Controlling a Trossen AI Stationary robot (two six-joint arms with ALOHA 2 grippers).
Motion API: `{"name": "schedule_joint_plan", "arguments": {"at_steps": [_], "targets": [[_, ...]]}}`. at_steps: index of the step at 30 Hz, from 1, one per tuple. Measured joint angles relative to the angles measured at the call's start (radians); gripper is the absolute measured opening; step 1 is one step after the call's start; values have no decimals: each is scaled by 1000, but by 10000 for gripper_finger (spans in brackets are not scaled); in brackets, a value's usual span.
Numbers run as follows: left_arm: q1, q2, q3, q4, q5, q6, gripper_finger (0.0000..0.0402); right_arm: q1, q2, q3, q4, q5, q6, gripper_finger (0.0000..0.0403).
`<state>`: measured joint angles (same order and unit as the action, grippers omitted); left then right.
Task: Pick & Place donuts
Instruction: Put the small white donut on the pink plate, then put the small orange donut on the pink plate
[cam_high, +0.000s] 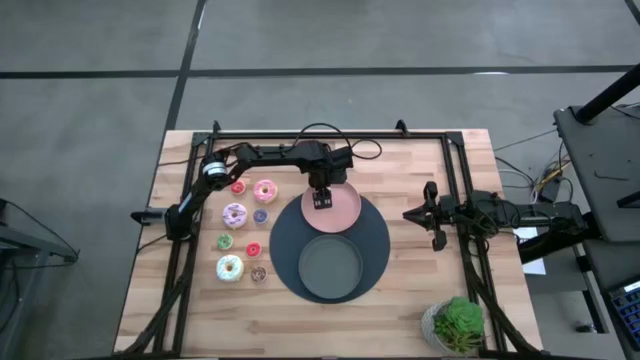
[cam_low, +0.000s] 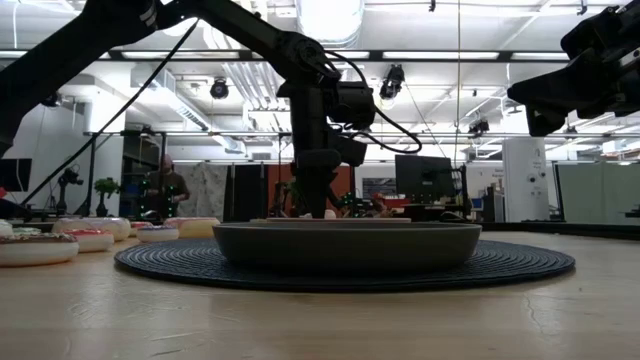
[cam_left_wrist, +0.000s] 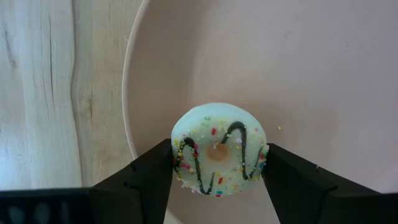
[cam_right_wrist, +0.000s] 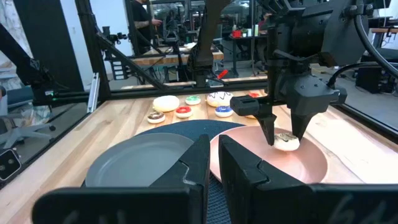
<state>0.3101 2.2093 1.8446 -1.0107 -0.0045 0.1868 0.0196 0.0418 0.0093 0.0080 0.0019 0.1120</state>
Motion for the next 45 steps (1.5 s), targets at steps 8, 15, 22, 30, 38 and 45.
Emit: {"name": "schedule_joint_plan", "arguments": {"at_steps": [8, 15, 22, 30, 38, 45], "targets": [[2, 0, 0, 0, 0, 0, 206, 0, 0, 0, 0, 0, 0, 29], [2, 0, 0, -3, -15, 3, 206, 0, 0, 0, 0, 0, 0, 29], [3, 0, 0, -21, -43, 4, 207, 0, 0, 0, 0, 0, 0, 29], [3, 0, 0, -21, -49, 4, 207, 0, 0, 0, 0, 0, 0, 29], [3, 0, 0, -19, -51, 20, 232, 0, 0, 0, 0, 0, 0, 29], [4, 0, 0, -19, -76, 22, 267, 0, 0, 0, 0, 0, 0, 29]]}}
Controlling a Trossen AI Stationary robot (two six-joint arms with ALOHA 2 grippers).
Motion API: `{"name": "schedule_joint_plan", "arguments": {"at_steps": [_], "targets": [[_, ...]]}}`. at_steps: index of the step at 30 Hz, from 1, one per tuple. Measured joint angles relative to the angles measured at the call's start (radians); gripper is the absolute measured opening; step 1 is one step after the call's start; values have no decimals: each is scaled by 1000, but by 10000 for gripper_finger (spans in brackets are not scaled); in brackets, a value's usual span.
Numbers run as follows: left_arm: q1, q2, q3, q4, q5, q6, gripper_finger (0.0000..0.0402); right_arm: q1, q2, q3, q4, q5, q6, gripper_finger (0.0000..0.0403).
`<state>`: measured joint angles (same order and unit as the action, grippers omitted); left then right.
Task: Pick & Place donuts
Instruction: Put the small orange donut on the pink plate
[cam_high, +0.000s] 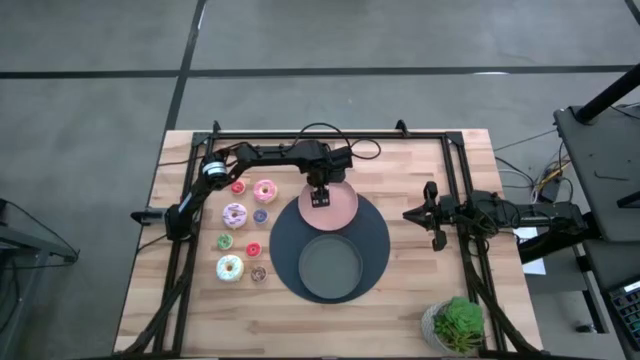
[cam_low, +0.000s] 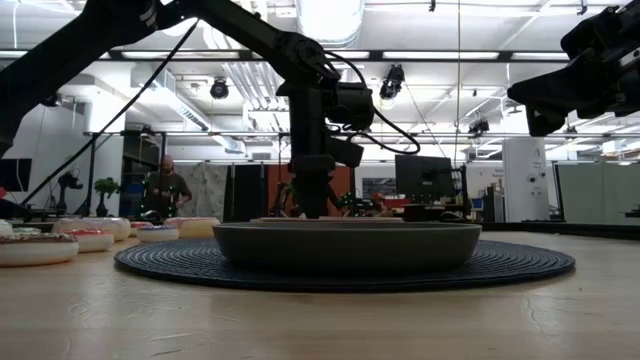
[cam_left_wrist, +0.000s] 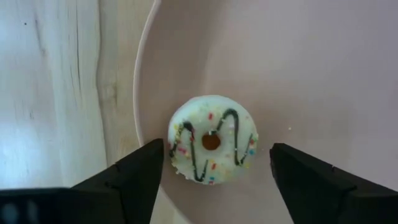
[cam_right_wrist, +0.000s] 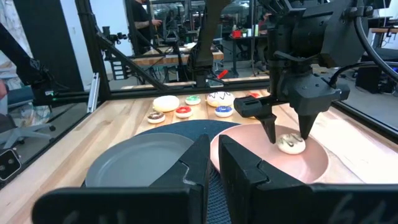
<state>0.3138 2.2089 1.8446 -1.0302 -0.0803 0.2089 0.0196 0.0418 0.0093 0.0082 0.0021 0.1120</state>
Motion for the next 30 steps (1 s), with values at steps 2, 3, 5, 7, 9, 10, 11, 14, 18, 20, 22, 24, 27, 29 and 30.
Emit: {"name": "schedule_joint_plan", "arguments": {"at_steps": [2, 3, 5, 7, 9, 10, 11, 14, 18, 20, 22, 24, 27, 29, 30], "targets": [[0, 0, 0, 0, 0, 0, 268, 0, 0, 0, 0, 0, 0, 29], [0, 0, 0, 0, 0, 0, 268, 0, 0, 0, 0, 0, 0, 29], [0, 0, 0, -1, 0, 0, 268, 0, 0, 0, 0, 0, 0, 29], [-1, 0, 4, -11, 0, 0, 268, 0, 0, 0, 0, 0, 0, 29], [-2, 0, 19, -30, 0, 0, 268, 0, 0, 0, 0, 0, 0, 29], [-2, 0, 31, -44, 0, 0, 268, 0, 0, 0, 0, 0, 0, 29], [-2, 0, 45, -62, 0, 0, 268, 0, 0, 0, 0, 0, 0, 29], [-4, -1, 94, -113, 0, -1, 268, 0, 0, 0, 0, 0, 0, 29], [-4, -1, 172, -166, 0, -2, 268, 0, 0, 0, 0, 0, 0, 29], [-4, -2, 211, -196, 2, -2, 268, 0, 0, 0, 0, 0, 0, 29], [-5, -2, 251, -222, 4, -2, 268, 0, 0, 0, 0, 0, 0, 29], [-6, -3, 289, -252, 4, -2, 268, 0, 0, 0, 0, 0, 0, 29], [-8, -3, 337, -278, 4, -4, 268, 0, 0, 0, 0, 0, 0, 29], [-10, -3, 353, -282, 6, -13, 268, 0, 0, 0, 0, 0, 0, 29], [-11, -3, 357, -286, 8, -20, 268, 0, 0, 0, 0, 0, 0, 29]]}}
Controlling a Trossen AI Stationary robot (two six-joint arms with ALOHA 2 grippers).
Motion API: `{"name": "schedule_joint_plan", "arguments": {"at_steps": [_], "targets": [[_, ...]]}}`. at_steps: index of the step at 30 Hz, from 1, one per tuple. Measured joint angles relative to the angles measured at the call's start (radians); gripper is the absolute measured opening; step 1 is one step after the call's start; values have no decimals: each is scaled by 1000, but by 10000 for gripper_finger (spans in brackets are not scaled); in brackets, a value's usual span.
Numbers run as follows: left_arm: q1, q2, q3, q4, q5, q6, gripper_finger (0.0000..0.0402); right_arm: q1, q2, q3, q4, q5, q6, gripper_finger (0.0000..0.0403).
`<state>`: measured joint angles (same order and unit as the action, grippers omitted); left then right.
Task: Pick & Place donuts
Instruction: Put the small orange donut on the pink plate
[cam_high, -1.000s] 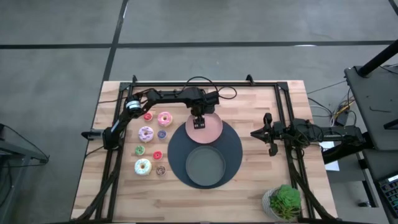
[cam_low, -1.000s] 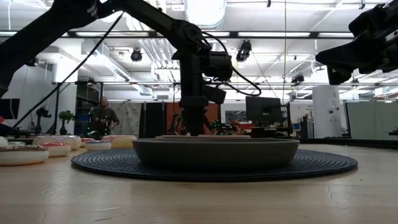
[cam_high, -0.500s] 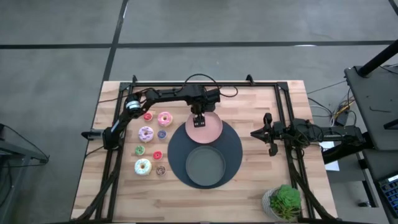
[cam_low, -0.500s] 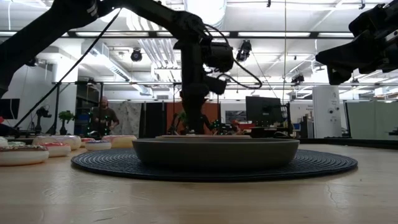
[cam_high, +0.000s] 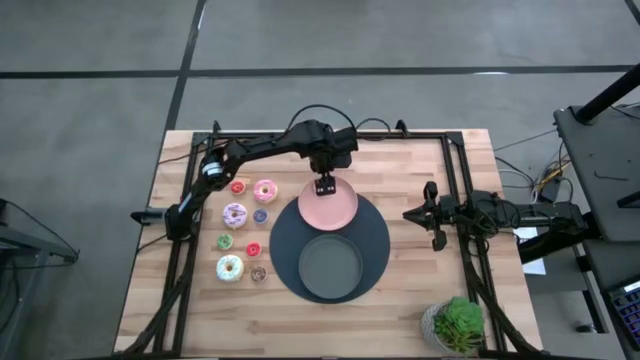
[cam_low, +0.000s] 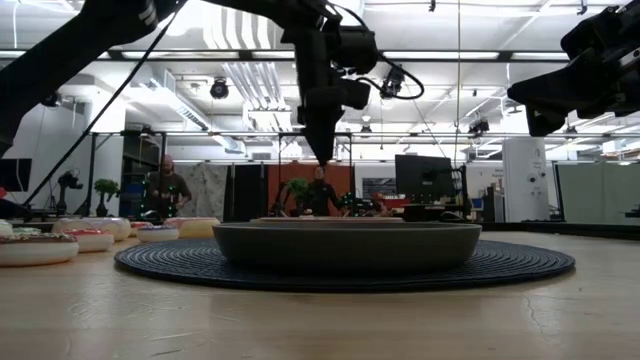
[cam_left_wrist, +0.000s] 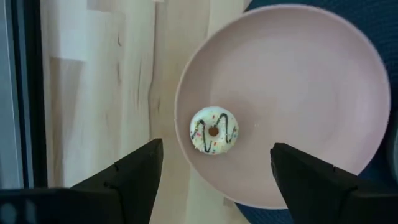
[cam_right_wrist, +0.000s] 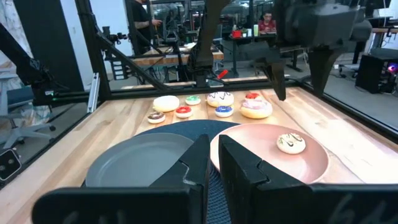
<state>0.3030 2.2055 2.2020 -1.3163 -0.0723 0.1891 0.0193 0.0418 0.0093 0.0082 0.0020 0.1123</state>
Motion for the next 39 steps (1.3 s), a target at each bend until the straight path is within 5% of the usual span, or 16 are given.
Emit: {"name": "schedule_joint_plan", "arguments": {"at_steps": [22, 39], "targets": [[-26, -9, -35, -44, 30, -82, 268, 0, 0, 0, 0, 0, 0, 29], [-32, -285, -456, 156, 28, -110, 268, 0, 0, 0, 0, 0, 0, 29]]}}
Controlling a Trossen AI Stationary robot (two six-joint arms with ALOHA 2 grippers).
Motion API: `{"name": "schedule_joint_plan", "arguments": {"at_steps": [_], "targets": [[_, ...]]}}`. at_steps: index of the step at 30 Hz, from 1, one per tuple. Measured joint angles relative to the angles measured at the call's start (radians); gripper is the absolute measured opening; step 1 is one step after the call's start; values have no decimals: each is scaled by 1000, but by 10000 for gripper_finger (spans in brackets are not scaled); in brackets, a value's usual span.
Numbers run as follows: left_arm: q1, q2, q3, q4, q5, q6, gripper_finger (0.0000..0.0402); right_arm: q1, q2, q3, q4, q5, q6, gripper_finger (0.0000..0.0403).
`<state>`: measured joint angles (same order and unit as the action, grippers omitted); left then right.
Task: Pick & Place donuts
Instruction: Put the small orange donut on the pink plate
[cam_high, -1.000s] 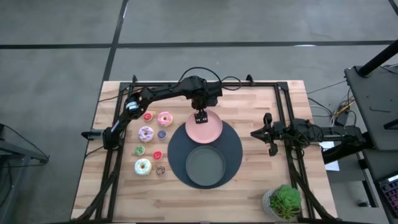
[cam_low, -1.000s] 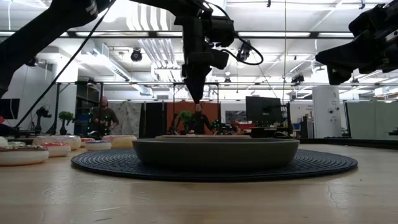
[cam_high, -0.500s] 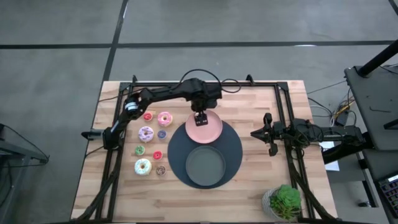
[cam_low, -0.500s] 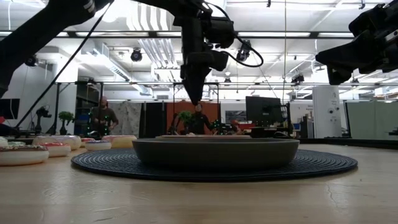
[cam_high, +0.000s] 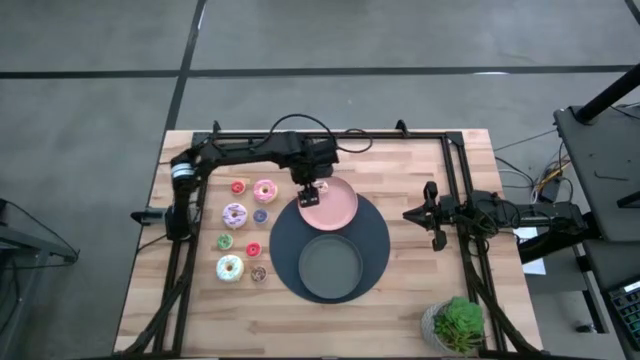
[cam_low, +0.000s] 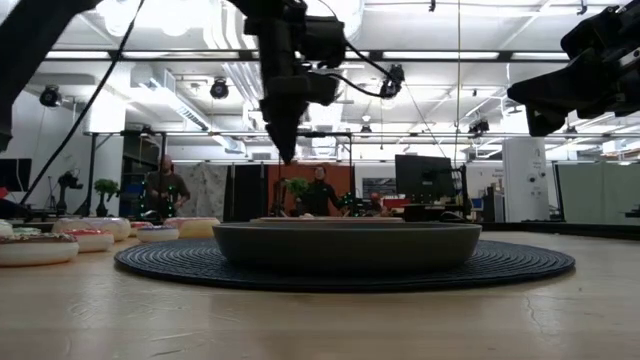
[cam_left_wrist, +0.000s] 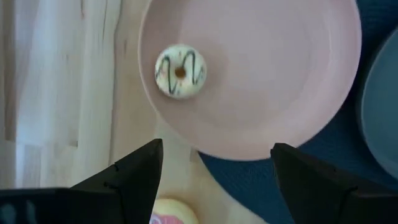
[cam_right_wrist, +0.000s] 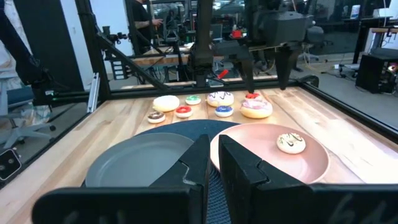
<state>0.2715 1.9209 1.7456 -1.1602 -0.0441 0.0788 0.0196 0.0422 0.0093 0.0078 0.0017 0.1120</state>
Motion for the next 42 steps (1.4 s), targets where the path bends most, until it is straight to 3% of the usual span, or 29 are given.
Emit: {"name": "schedule_joint_plan", "arguments": {"at_steps": [22, 42], "targets": [[133, -371, -514, 81, -22, -142, 268, 0, 6, 0, 0, 0, 0, 29], [259, -529, -776, 83, -25, -308, 268, 0, 6, 0, 0, 0, 0, 29]]}}
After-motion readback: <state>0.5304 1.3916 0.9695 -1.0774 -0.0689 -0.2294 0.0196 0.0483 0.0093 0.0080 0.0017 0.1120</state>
